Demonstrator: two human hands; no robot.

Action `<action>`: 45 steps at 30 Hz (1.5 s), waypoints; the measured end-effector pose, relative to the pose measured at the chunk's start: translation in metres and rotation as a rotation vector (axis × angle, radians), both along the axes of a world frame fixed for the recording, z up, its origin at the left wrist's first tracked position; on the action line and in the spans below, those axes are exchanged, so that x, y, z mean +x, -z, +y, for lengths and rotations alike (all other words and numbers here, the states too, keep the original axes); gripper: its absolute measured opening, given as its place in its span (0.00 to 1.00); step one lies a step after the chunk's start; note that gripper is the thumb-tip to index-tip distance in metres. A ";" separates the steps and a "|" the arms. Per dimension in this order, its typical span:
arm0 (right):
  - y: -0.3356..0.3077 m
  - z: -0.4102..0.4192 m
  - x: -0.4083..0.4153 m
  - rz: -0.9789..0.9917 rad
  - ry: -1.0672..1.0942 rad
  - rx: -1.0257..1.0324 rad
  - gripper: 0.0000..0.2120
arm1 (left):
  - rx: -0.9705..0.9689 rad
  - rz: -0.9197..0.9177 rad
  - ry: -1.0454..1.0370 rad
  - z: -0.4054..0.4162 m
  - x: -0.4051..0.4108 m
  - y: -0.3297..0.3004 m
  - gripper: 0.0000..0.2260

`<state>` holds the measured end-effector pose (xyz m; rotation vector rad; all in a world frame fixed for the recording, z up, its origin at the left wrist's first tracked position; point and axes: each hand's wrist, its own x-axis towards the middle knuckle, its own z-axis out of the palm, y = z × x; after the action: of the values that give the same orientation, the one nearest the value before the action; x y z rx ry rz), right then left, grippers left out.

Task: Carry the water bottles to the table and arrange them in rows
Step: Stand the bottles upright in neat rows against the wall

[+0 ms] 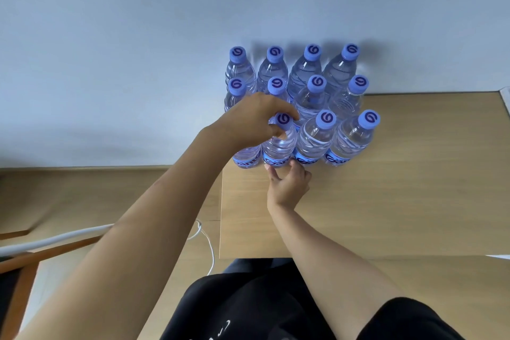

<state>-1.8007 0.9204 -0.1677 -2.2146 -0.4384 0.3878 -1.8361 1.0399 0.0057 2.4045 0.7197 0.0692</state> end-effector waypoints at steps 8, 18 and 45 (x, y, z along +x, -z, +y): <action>0.002 0.000 0.002 -0.010 0.003 0.040 0.25 | 0.035 0.005 -0.020 -0.002 0.000 -0.002 0.17; 0.004 -0.027 0.021 0.016 0.052 0.142 0.18 | 0.044 0.124 0.049 -0.007 0.028 -0.015 0.27; 0.010 -0.020 0.056 0.086 0.092 0.313 0.23 | 0.073 0.118 0.153 -0.027 0.075 -0.006 0.15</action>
<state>-1.7446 0.9000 -0.1781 -1.8986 -0.3247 0.3389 -1.7616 1.0133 0.0115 2.5422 0.5928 -0.1111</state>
